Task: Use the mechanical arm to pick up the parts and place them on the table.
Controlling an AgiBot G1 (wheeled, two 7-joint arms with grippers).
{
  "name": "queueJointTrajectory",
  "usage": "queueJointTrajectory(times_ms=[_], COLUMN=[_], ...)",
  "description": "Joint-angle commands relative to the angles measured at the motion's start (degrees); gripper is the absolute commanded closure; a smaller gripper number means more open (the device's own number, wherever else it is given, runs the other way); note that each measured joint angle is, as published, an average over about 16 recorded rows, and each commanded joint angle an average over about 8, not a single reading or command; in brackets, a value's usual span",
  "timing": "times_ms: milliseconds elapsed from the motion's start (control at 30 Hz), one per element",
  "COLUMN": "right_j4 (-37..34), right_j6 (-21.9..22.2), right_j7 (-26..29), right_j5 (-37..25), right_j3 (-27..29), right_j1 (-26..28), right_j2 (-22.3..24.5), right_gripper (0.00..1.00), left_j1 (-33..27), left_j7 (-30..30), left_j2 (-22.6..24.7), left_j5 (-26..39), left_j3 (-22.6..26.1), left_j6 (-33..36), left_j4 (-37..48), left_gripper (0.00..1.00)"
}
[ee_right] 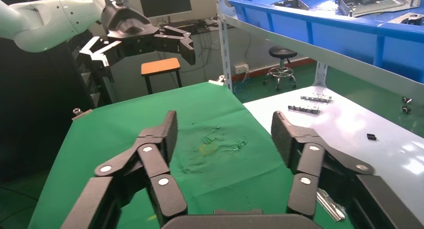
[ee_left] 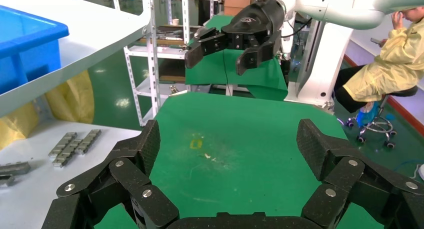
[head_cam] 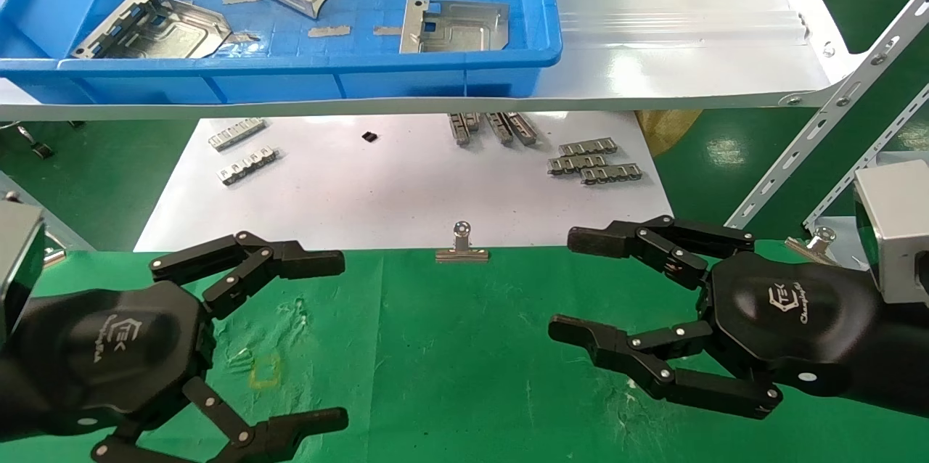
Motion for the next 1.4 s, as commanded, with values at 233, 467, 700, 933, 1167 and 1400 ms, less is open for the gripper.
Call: queueJointTrajectory(times_ms=[233, 467, 700, 933, 1167, 1400], right_j4=[0.00, 0.00, 0.00, 0.00, 0.00, 0.00], right_j6=[0.00, 0.00, 0.00, 0.00, 0.00, 0.00], right_j7=[0.00, 0.00, 0.00, 0.00, 0.00, 0.00], right_j5=[0.00, 0.00, 0.00, 0.00, 0.00, 0.00], right_j3=[0.00, 0.00, 0.00, 0.00, 0.00, 0.00], right_j1=[0.00, 0.00, 0.00, 0.00, 0.00, 0.00], right_j2=[0.00, 0.00, 0.00, 0.00, 0.00, 0.00], right_gripper=[1.00, 1.00, 1.00, 1.00, 0.81, 0.01], left_j1=[0.03, -2.27, -19.24, -40.08, -51.57, -56.39], left_j7=[-0.02, -0.04, -1.19, 2.12, 6.87, 8.20], left_j2=[-0.01, 0.40, 5.65, 16.83, 27.61, 33.65], left_j5=[-0.01, 0.18, 7.27, 22.98, 34.02, 39.16], left_j3=[0.00, -0.28, 2.08, 7.98, 11.92, 14.71], left_j6=[0.00, -0.29, -1.58, -10.61, -27.95, -37.07], left_j4=[-0.04, -0.29, 6.64, 31.24, 53.37, 65.73], left_gripper=[0.00, 0.00, 0.00, 0.00, 0.25, 1.00])
